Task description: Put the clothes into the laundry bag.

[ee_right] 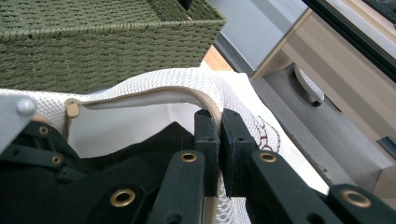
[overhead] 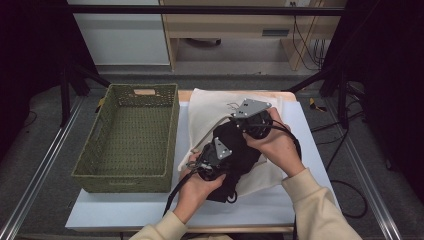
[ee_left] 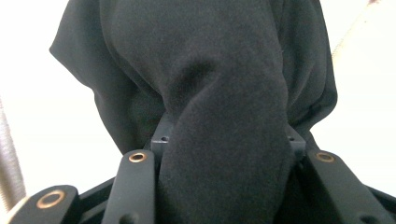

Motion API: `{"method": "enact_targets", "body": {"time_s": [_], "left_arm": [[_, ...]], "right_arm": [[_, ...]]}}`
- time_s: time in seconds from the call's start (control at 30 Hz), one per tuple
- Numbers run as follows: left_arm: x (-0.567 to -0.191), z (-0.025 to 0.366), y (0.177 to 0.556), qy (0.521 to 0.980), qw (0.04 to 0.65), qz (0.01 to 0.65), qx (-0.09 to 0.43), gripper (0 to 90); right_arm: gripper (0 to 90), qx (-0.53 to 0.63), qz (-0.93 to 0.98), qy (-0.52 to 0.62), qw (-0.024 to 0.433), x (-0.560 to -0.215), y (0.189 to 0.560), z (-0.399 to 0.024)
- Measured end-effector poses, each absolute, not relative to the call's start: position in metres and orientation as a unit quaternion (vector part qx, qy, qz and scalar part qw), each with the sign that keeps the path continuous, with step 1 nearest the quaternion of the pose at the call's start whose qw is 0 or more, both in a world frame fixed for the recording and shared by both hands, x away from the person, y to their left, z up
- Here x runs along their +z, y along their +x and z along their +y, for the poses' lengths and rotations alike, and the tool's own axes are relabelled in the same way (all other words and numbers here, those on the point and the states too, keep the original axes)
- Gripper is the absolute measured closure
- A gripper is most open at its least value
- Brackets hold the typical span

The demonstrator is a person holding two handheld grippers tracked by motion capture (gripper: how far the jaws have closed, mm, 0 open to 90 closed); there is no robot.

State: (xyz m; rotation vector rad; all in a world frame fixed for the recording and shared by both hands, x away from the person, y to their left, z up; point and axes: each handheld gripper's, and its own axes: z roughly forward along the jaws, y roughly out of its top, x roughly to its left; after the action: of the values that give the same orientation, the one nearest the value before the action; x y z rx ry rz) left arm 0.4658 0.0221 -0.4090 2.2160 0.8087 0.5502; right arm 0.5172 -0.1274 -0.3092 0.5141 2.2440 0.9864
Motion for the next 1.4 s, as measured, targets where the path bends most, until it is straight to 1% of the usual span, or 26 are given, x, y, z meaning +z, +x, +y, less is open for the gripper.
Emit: {"method": "enact_targets", "body": {"time_s": [0.23, 0.37, 0.63, 1.4], "left_arm": [[-0.413, 0.015, 0.47, 0.853, 0.353, 0.316, 0.216, 54.9], [-0.416, 0.012, 0.474, 0.85, 0.362, 0.323, 0.205, 54.6], [-0.421, 0.009, 0.478, 0.848, 0.362, 0.329, 0.204, 54.6], [-0.43, 0.001, 0.49, 0.842, 0.356, 0.344, 0.214, 54.6]], "right_arm": [[86.9, 0.369, 0.855, 0.19, 0.312, -0.308, 0.518, -0.128], [86.9, 0.368, 0.855, 0.189, 0.314, -0.306, 0.519, -0.131], [87.0, 0.363, 0.857, 0.181, 0.318, -0.302, 0.519, -0.129], [87.0, 0.351, 0.864, 0.167, 0.322, -0.301, 0.517, -0.125]]}}
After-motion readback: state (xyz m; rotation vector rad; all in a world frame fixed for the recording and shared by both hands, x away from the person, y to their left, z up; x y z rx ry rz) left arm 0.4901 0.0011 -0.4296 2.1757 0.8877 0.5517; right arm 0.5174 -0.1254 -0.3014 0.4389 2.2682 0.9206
